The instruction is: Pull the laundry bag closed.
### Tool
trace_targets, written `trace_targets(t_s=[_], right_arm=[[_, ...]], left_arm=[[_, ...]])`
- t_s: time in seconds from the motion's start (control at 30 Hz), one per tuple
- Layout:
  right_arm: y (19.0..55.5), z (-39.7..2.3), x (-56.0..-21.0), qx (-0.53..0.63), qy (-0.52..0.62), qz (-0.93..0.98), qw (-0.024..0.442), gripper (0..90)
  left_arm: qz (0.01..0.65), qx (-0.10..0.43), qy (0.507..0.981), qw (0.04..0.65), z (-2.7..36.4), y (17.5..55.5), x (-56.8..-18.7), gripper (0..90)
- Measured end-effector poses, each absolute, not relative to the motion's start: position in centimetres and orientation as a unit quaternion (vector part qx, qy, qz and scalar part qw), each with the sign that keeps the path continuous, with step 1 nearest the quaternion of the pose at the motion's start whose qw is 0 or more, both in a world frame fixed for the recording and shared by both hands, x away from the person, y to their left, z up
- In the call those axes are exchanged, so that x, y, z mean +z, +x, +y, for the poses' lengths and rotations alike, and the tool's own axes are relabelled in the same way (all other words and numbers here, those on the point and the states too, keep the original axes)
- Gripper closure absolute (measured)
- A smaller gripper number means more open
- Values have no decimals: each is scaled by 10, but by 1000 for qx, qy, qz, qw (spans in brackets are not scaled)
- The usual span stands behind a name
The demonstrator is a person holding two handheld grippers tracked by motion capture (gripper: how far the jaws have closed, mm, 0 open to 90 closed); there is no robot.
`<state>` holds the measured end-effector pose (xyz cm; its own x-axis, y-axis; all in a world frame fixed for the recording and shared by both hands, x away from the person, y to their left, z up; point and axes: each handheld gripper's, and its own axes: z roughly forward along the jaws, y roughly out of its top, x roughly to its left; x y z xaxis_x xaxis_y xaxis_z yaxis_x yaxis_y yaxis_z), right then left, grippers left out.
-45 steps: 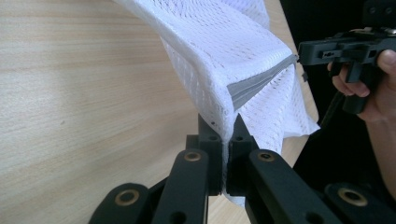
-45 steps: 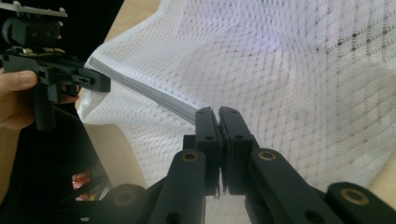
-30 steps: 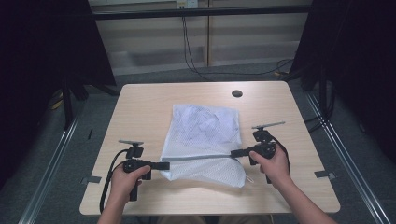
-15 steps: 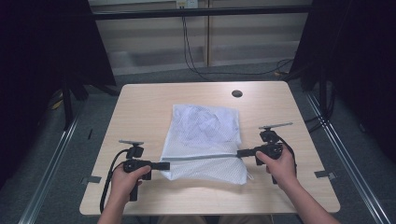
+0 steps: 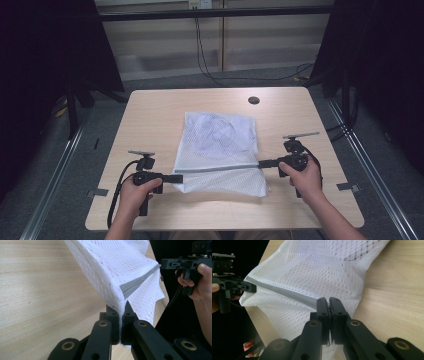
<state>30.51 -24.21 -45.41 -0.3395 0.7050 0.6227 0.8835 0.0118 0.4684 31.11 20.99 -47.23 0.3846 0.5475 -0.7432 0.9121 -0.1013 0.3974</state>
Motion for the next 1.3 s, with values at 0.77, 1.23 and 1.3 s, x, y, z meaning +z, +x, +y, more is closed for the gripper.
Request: trace_targets(t_s=[0.77,1.23,1.3], right_arm=[[302,-246,-459,-408,-564,-713,86,870],[298,-248,-454,-422,-555,-716,27,657],[297,-249,-454,-424,-551,-719,9,573]], left_arm=[[492,-200,721,445,208,311,-469,801],[463,-121,744,466,208,315,-463,261],[459,-111,745,472,208,316,-462,244]])
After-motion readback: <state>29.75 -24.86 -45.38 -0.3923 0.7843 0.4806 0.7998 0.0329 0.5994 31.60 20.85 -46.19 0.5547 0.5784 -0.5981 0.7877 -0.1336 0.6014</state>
